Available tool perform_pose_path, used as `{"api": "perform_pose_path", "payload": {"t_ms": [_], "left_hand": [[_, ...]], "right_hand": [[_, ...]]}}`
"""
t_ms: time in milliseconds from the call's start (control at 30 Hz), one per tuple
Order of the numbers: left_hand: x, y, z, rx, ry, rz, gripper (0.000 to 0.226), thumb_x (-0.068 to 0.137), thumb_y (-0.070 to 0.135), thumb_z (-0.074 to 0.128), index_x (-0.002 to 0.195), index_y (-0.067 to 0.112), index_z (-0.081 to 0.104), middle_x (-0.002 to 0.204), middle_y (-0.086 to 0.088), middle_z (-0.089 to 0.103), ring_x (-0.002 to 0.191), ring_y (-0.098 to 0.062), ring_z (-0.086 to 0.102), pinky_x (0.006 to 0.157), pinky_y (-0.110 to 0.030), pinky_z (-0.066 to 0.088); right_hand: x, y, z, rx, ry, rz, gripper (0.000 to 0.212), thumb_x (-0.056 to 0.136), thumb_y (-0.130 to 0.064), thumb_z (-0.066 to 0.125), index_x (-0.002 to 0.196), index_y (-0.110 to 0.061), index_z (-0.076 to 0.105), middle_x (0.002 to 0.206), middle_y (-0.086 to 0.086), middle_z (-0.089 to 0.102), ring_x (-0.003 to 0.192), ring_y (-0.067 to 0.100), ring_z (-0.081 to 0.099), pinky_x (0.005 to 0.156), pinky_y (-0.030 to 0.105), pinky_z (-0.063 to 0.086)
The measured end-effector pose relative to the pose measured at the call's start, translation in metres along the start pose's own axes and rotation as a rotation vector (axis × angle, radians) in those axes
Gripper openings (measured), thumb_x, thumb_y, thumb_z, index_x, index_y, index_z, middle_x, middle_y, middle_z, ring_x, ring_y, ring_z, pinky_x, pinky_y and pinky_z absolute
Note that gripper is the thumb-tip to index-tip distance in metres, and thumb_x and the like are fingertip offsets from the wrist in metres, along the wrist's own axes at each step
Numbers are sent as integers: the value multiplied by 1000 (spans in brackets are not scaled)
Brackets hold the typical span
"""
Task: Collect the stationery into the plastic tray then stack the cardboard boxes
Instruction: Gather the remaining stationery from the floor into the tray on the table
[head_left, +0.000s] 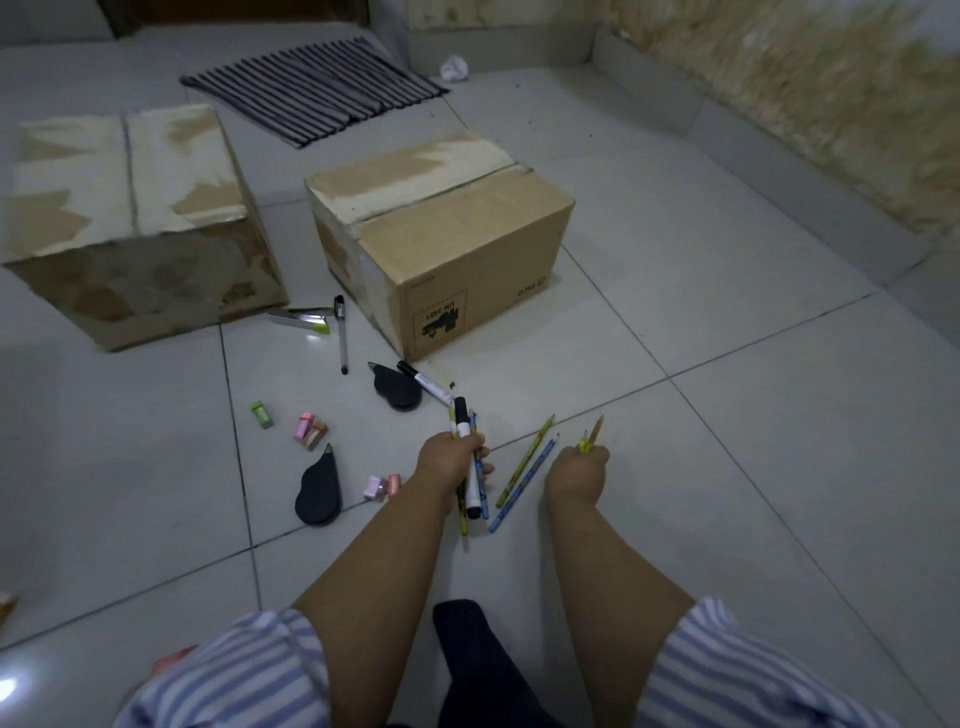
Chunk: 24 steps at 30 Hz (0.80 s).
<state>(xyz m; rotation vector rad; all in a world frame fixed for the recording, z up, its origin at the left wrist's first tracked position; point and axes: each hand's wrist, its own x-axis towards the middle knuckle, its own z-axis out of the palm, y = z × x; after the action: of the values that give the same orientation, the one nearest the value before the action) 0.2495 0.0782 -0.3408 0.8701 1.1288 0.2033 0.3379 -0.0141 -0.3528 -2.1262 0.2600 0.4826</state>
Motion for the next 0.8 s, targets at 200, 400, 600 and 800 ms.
{"api": "perform_pose_path", "payload": {"t_ms": [200, 400, 600, 800], "left_hand": [[-2, -10, -15, 37, 48, -9, 6, 92, 7, 53, 94, 1, 53, 72, -9, 56, 59, -21, 54, 61, -33, 49], [-3, -13, -15, 26, 55, -14, 10, 92, 7, 53, 98, -1, 52, 74, -11, 57, 62, -23, 56, 67, -38, 52], [-4, -12, -7, 44, 35, -13, 12, 92, 8, 53, 100, -1, 52, 74, -10, 58, 60, -21, 57, 59, -32, 51], [-2, -14, -9, 18, 45, -25, 13, 92, 8, 54, 102, 0, 53, 75, -10, 60, 61, -21, 58, 60, -32, 52]], "right_hand": [[-2, 4, 5, -101, -149, 54, 37, 88, -24, 63, 102, 10, 61, 103, 24, 66, 93, 34, 64, 66, 30, 42], [0, 0, 9, -147, -128, 68, 29, 87, -22, 62, 81, 6, 61, 99, 26, 67, 87, 35, 65, 63, 33, 43], [4, -6, 1, -150, 1, -113, 30, 93, -24, 45, 100, 5, 51, 101, 26, 62, 87, 35, 59, 65, 32, 37], [4, -14, 11, -189, -101, -61, 42, 93, -33, 51, 105, 7, 54, 104, 24, 64, 90, 33, 62, 69, 35, 46]]}}
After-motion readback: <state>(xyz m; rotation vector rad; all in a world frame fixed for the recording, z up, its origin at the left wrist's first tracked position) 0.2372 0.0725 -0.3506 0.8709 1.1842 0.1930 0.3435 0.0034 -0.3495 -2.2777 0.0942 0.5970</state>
